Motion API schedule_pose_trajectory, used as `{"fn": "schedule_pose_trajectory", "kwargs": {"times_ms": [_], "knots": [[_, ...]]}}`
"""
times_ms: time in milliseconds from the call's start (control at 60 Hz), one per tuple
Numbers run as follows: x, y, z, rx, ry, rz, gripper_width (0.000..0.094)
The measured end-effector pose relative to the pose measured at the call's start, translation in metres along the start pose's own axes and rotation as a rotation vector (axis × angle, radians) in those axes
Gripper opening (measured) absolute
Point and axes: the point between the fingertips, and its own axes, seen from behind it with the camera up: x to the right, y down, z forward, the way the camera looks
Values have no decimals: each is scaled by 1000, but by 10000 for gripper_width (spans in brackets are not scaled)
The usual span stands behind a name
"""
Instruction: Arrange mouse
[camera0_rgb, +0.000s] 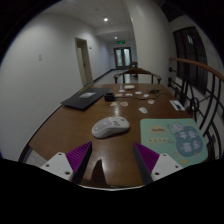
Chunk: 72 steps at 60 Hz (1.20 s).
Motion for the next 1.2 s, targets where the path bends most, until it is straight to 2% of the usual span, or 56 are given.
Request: {"fn": "schedule_pose_trajectory", "kwargs": {"times_ms": [83,150,250,533,633,650,700,717,783,883,1083,1200], "knots": [[-14,8,11,-55,-40,5,836],[-30,-1,46,-50,-69,-3,844],[-27,-12,71,-53,-25,-52,822],[-28,-49,129,-93,44,10,842],[-25,-58,150,-106,113,-43,827],[-25,-59,153,-108,124,-68,785],[-34,-63,163,-91,91,-70,532],[-37,-64,164,-82,83,-52,499],[-40,-66,165,-90,78,-88,428],[-53,-64,155,-93,-14,-100,361],[-15,-143,53,130,-44,-92,350],[63,-168,-16,212,42,-87,348]]}}
